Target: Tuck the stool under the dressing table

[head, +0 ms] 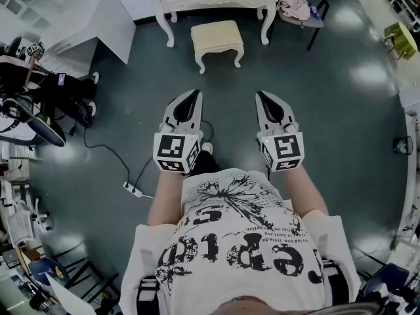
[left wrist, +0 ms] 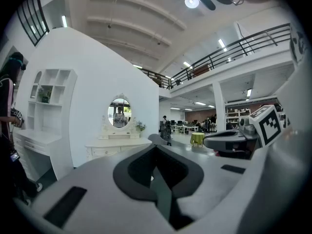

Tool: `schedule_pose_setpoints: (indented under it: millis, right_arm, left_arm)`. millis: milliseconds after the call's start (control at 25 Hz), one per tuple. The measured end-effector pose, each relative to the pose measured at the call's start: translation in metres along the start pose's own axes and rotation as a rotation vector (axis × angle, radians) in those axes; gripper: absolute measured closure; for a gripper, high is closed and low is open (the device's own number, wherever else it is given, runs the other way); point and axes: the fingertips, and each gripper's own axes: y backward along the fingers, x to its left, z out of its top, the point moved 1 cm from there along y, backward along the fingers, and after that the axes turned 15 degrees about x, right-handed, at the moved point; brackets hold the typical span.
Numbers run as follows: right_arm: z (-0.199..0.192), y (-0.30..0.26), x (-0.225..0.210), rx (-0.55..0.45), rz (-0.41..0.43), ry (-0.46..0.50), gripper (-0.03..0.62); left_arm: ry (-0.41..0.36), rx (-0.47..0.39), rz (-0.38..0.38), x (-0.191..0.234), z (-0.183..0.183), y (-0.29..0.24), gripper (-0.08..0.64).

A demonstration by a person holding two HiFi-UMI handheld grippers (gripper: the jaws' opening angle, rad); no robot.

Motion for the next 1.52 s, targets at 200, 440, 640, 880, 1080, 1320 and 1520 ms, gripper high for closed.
schedule_pose_setpoints:
  millis: [200, 440, 640, 880, 1080, 1320, 1520]
  right_arm:
    - [-0.004, 0.007, 0.000, -0.003, 0.005, -0.004, 0.575]
    - [-0.006, 0.002, -0.006, -0.008, 0.005, -0.030, 0.575]
    - [-0.014, -0.013, -0.010, 0.008, 0.006, -0.066, 0.575]
    - [-0.021, -0.059, -0.009, 0.042, 0.034, -0.084, 0.575]
    - [-0.012, -0.122, -0.027, 0.076, -0.014, -0.052, 0.575]
    - [0.009, -0.219, -0.055, 0.108, -0.069, -0.066, 0.575]
    - [0.031, -0.307, -0.082, 0.127, -0.067, -0.105, 0.575]
  left_arm:
    - [-0.012, 0.004, 0.000, -0.010, -0.003, 0.004, 0.539]
    - [-0.009, 0.014, -0.015, -0.011, -0.005, -0.005, 0.540]
    - [0.009, 0.056, -0.015, -0.003, -0.019, -0.015, 0.539]
    - [0.067, 0.102, -0.001, 0.040, -0.037, -0.050, 0.540]
    - [0.081, 0.106, -0.035, 0.085, -0.033, -0.106, 0.540]
    - [0.132, 0.074, -0.026, 0.167, -0.010, -0.184, 0.538]
    - [0.108, 0.094, -0.041, 0.239, 0.009, -0.250, 0.540]
